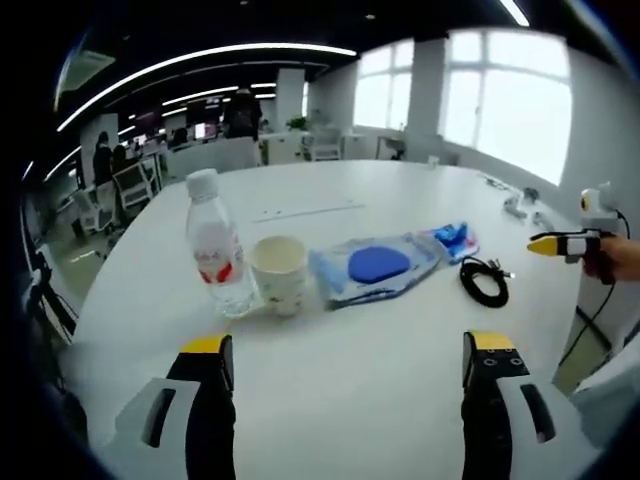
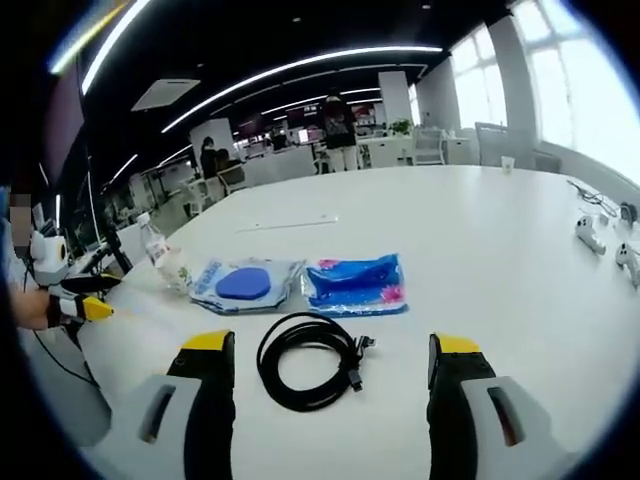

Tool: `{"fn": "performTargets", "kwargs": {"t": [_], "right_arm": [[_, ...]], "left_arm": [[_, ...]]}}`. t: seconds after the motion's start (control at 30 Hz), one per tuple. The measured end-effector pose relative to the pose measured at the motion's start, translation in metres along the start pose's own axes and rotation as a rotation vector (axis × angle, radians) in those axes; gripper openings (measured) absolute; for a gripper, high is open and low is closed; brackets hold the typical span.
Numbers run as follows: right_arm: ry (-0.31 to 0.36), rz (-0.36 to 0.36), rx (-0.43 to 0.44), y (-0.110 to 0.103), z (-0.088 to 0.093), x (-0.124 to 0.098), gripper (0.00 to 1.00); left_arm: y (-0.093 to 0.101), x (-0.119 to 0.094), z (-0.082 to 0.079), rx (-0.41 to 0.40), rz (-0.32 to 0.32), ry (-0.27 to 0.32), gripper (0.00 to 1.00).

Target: Arrange the tabletop items into an orderly group along one side of the table until the central work area is clear of visible clutter.

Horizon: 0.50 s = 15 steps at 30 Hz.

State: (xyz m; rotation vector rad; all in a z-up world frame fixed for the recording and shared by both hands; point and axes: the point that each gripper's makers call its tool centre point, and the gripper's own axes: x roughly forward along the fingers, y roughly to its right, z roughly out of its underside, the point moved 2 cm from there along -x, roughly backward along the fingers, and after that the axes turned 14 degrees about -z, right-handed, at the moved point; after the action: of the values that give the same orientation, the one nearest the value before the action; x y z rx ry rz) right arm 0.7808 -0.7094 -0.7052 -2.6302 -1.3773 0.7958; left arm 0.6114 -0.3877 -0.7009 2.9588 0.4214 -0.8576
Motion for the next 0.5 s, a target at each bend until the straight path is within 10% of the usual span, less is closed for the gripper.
{"fn": "performTargets", "kwargs": {"t": [0.5], "right_arm": [[-0.001,0.019,0.015,-0.004,0.011,-0.015,0.77]], "left_arm": [[-0.013,-0.012,0.007,0.001,-0.002,0.001,0.91]]}}
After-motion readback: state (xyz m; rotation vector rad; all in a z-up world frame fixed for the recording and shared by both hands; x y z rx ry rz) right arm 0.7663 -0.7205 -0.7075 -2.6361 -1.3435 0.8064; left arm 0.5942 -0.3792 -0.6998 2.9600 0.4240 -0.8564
